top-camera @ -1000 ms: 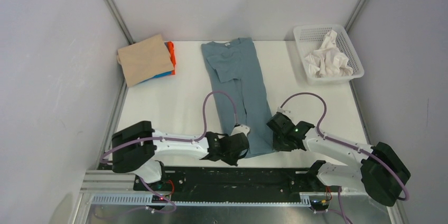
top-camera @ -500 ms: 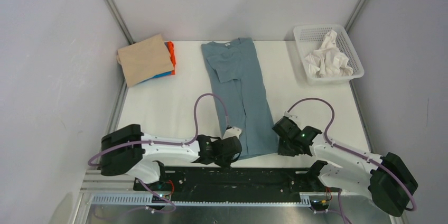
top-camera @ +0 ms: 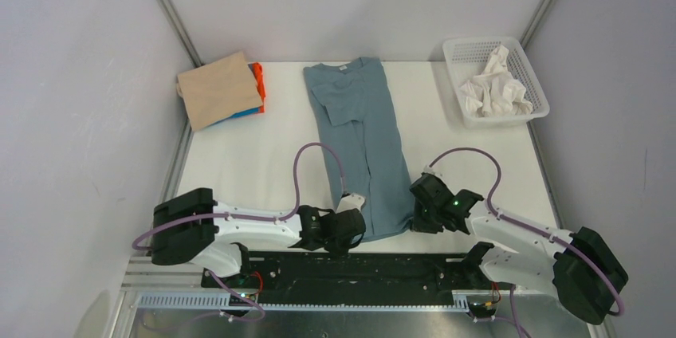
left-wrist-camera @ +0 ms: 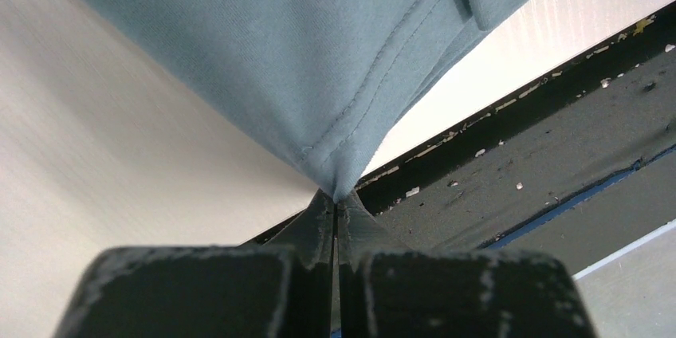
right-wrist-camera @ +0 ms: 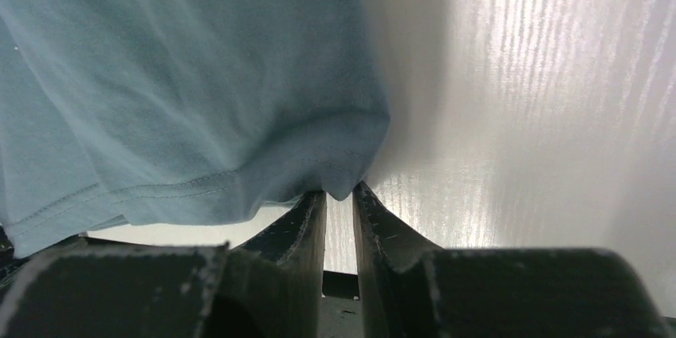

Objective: Fold and stack the t-shirts
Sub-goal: Grab the bottom of the folded rectangular tshirt with both arms

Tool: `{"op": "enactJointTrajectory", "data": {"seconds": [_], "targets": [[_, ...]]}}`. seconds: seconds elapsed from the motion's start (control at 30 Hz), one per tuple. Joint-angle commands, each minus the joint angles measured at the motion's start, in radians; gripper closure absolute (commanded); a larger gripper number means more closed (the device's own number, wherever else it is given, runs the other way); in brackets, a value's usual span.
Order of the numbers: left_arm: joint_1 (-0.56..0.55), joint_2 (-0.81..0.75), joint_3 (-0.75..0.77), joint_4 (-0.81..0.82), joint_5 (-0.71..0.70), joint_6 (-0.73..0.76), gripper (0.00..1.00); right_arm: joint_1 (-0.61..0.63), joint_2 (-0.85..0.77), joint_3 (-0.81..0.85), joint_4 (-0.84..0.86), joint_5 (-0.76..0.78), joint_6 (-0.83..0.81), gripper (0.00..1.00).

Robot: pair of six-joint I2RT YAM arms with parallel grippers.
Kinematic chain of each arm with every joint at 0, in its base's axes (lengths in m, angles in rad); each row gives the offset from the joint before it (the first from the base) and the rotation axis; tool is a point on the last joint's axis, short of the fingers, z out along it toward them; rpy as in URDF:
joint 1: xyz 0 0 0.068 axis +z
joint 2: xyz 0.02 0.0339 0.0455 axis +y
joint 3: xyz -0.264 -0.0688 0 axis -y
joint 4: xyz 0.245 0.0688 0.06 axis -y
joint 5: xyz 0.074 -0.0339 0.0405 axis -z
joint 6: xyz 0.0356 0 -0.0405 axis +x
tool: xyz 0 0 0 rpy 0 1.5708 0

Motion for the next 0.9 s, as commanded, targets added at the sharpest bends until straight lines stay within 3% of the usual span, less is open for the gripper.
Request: {"op": "enactJointTrajectory", "data": {"seconds": [0.0,0.33,0.43,0.5,0.7,0.87], "targets": [[-0.016,0.026,-0.053,-0.089,0.016,-0.023,1.00,-0.015,-0.029,-0.018,-0.050,0.057,0.051,0.76],[-0.018,-0.011,-0.095,-0.089,0.011,-0.050,1.00,-0.032,-0.081,-0.065,0.047,0.075,0.099,0.79],[-0.019,-0.018,-0.099,-0.090,0.007,-0.044,1.00,-0.031,-0.091,-0.090,0.090,0.053,0.087,0.87],[-0.019,-0.019,-0.102,-0.089,0.004,-0.042,1.00,-0.028,-0.105,-0.098,0.090,0.050,0.089,0.98],[-0.037,-0.080,-0.137,-0.089,0.011,-0.065,1.00,0.038,-0.209,-0.096,-0.039,0.026,0.140,1.00],[-0.149,-0.158,-0.140,-0.090,0.013,-0.101,1.00,0.202,-0.282,-0.096,-0.160,0.004,0.251,1.00]]}}
